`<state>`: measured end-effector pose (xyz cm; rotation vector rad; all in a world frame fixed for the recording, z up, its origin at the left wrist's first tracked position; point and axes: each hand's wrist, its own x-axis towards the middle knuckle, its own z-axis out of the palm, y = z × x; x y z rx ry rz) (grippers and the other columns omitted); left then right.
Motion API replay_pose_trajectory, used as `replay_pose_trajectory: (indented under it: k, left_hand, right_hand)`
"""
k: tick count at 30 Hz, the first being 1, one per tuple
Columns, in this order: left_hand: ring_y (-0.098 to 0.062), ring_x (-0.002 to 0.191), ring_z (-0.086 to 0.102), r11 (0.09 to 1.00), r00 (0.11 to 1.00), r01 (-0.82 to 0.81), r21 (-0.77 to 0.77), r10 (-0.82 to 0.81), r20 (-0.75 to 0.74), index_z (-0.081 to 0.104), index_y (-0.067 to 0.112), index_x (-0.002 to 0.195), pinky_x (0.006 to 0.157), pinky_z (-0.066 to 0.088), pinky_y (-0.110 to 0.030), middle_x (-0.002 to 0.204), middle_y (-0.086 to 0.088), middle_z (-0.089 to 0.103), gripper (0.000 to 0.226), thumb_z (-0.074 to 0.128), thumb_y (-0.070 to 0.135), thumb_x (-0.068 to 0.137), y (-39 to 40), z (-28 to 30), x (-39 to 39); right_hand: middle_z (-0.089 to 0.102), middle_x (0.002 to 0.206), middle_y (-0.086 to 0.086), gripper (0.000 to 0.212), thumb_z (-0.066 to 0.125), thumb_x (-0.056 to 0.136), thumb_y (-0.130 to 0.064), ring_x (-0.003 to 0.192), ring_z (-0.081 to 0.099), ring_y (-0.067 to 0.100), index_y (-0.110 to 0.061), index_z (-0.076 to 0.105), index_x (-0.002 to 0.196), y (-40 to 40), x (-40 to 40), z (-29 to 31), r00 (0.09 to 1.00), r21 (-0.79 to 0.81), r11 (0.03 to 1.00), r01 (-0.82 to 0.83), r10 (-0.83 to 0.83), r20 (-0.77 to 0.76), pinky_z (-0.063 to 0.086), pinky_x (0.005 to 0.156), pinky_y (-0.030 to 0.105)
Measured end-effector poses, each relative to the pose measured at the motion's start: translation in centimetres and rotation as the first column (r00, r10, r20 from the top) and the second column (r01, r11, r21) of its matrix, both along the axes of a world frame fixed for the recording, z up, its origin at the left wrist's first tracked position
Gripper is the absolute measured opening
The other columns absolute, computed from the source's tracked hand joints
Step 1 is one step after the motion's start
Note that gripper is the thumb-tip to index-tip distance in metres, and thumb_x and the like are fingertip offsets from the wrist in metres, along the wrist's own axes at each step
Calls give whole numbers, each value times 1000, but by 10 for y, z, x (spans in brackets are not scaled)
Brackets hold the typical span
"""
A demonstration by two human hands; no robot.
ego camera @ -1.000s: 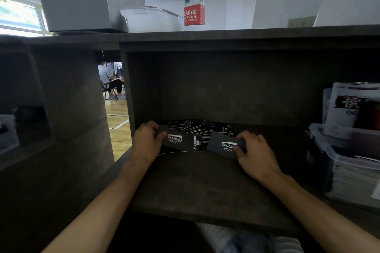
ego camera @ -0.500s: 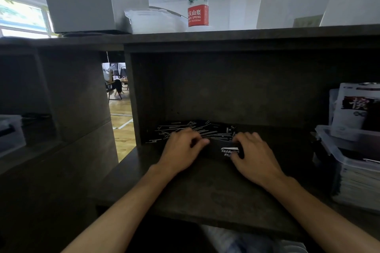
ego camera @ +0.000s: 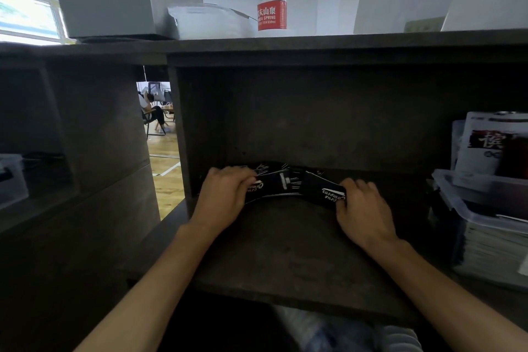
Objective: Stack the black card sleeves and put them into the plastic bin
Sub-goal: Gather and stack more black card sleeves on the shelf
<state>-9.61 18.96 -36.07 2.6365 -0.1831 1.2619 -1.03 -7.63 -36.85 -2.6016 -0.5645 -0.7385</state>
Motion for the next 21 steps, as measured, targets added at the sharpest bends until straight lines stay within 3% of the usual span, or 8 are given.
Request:
replay_pose_trajectory:
  k: [3,6,8,11,14,16,18,21]
  left_hand:
    - [-11,97,54,987,997,53,150,-42,-71,68,27,108,83,37,-31,100,7,67,19,53,27,97,-16,0,2]
    - [-8,95,45,986,989,82,142,-64,-132,66,24,112,86,46,-31,102,5,58,19,57,29,97,-30,-2,16]
    - [-4,106,44,990,976,143,3,-140,-168,55,26,127,95,45,-24,120,6,48,34,62,28,94,-46,-2,24]
    - [-9,127,45,905,932,222,-363,-306,-192,38,28,140,106,38,-23,139,6,38,51,61,27,95,-60,-4,26]
    - [-21,130,44,936,977,-39,-351,-38,-210,40,19,142,108,34,-26,140,-6,43,56,63,29,92,-36,-6,22]
    - [-25,131,42,940,898,-282,-194,187,-398,43,19,142,110,36,-36,141,-8,44,62,67,37,87,-18,-7,15]
    - [-24,125,49,932,816,-343,-121,232,-529,51,21,136,102,43,-38,136,-6,51,51,64,39,90,-15,-10,10]
    - [-21,111,59,946,837,-322,-39,265,-478,59,23,125,90,48,-37,120,-4,61,29,54,30,98,-26,-10,7]
  right_hand:
    - [59,112,3,24,44,98,-27,95,46,13,-20,59,115,2,0,-1,998,49,997,-60,59,13,44,73,30]
    - [58,101,-5,22,37,96,-39,89,45,8,-29,56,101,10,-2,-2,982,60,980,-191,191,5,38,66,27]
    - [54,99,-11,24,45,93,-50,92,46,6,-32,53,106,13,-3,-3,975,26,974,-223,223,11,42,68,27]
    - [54,106,-8,33,56,91,-51,98,46,9,-29,53,116,11,0,-7,971,-44,972,-233,235,44,46,75,28]
    - [44,109,-6,30,60,92,-41,99,45,9,-25,56,118,8,0,-8,965,-18,967,-253,253,65,46,77,25]
    - [40,114,-4,31,62,92,-35,101,47,9,-23,58,120,8,-1,-7,966,-7,969,-248,248,71,46,79,25]
    - [41,117,-2,34,61,93,-31,105,48,13,-21,58,125,9,-2,-6,971,-10,972,-233,233,61,49,84,29]
    - [44,120,0,38,57,95,-27,109,46,17,-20,53,132,8,-3,-4,986,-28,986,-164,165,27,48,90,35]
